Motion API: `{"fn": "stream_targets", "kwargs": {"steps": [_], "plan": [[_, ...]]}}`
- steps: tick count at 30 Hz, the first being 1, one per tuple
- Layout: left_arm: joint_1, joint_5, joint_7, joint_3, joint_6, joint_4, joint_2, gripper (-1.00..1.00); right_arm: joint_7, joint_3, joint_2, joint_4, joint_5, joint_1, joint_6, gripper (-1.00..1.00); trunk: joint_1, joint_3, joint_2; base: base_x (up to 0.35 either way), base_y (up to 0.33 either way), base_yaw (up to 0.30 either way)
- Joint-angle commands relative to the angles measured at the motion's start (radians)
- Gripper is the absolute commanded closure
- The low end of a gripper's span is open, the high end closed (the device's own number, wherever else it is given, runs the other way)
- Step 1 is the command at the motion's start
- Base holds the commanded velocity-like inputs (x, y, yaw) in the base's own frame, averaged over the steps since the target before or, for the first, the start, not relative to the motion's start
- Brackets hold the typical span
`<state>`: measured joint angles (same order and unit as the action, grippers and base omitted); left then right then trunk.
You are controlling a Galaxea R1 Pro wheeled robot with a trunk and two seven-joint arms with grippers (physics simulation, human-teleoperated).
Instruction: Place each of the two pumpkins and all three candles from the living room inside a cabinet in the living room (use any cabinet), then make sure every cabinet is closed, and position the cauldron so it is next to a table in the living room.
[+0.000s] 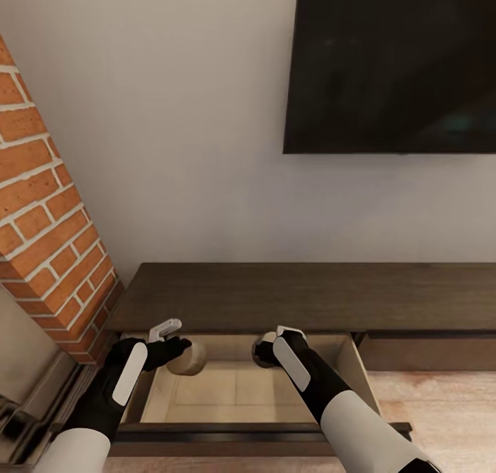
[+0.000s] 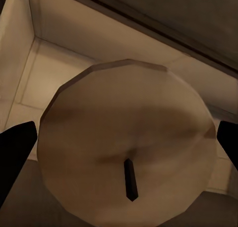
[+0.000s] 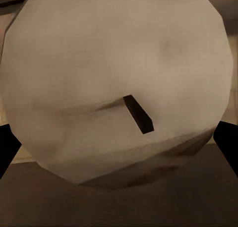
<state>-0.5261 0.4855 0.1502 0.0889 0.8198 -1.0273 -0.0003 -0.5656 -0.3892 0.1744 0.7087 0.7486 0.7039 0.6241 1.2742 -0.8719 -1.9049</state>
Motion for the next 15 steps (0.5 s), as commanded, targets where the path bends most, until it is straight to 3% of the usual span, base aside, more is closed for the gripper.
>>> {"fn": "stream_targets", "kwargs": {"steps": [1, 12, 15], "plan": [[0.0, 0.0, 0.0, 0.0, 0.0, 0.0, 0.0, 1.0, -0.001, 0.0, 0.0, -0.002, -0.001, 0.0, -0.001, 1.0, 0.004, -0.003, -0.007, 0.0, 0.0, 0.0], [0.0, -0.006, 0.004, -0.001, -0.007, 0.043, -0.001, 1.0, -0.002, 0.001, 0.0, -0.005, 0.0, 0.0, 0.004, 1.0, 0.046, -0.038, -0.084, 0.0, 0.0, 0.0], [0.0, -0.007, 0.005, -0.023, -0.012, 0.06, -0.001, 1.0, -0.004, 0.001, 0.0, -0.005, -0.001, 0.0, 0.005, 1.0, 0.058, -0.047, -0.105, 0.0, 0.0, 0.0]]}}
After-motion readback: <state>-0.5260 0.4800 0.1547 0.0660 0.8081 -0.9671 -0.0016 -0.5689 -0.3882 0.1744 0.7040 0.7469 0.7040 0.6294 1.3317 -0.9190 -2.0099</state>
